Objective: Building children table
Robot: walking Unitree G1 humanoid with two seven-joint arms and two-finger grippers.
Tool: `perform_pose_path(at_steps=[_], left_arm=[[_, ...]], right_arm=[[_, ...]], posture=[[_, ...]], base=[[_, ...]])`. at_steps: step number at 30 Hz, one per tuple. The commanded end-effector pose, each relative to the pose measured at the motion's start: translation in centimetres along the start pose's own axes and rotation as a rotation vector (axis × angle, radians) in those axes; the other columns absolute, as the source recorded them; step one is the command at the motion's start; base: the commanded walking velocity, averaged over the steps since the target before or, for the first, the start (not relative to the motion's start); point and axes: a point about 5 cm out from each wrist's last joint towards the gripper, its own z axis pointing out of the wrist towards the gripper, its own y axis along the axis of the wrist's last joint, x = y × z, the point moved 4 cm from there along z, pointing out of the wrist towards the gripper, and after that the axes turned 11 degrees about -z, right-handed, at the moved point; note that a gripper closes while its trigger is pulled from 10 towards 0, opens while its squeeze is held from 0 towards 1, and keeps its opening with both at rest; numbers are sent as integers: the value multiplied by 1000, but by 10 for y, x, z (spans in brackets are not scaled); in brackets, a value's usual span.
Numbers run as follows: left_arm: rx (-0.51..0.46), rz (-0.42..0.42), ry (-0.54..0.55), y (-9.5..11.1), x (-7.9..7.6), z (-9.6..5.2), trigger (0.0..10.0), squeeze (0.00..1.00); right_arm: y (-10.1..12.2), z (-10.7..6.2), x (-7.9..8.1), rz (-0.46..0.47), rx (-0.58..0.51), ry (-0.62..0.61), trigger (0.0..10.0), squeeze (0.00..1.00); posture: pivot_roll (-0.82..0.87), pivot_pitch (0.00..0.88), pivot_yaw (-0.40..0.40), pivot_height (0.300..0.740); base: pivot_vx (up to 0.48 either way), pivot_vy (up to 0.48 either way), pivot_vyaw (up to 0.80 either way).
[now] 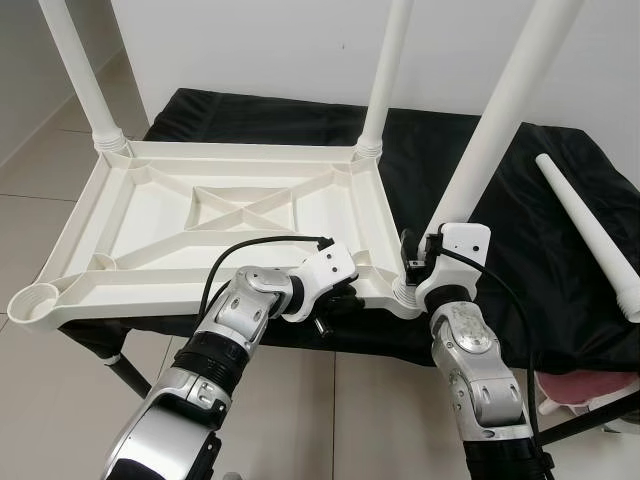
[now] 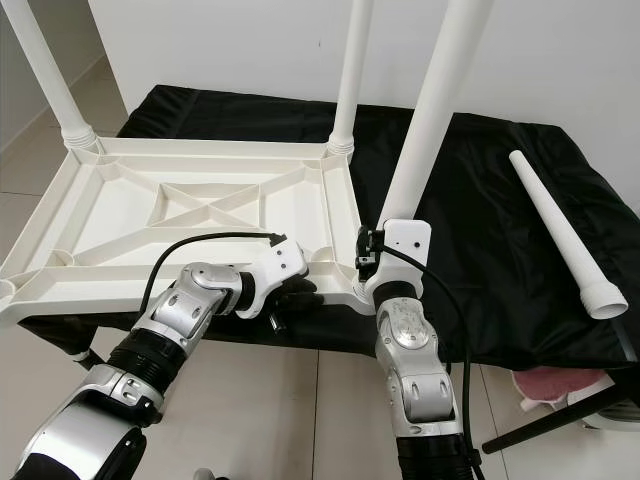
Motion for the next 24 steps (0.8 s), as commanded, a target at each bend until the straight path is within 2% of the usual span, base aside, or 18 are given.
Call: perform_pose_path(at_steps=[1,5,9,11,12,16,24], left_arm=[[-140,46,212,35,20,-8,10000,0],[-138,42,217,35,21,-8,10000,0],[-138,36,221,37,22,-6,10000,0],[-138,36,221,37,22,-6,10000,0],[-136,38,220,37,22,-6,10000,0],[-135,39,220,37,22,-6,10000,0],[-135,39,220,37,22,-6,10000,0]], right_arm=[[-101,-25,-13,-34,442,-74,10000,0],[-101,-29,-20,-11,448,-154,10000,0],[-102,-33,-19,8,462,-201,10000,0],[-102,-33,-19,-3,465,-205,10000,0],[-100,-32,-19,-53,460,-205,10000,0],[-99,-31,-20,-116,448,-201,10000,0],[-99,-31,-20,-116,448,-201,10000,0]], posture=[[-10,136,-8,740],[-9,138,-7,740],[-9,138,-6,740],[-13,138,-2,740],[-13,137,-1,740],[-13,137,-2,740],[-13,137,-2,740]], base=[[0,0,0],[0,0,0],[0,0,0],[0,0,0],[0,0,0],[0,0,0],[0,0,0]])
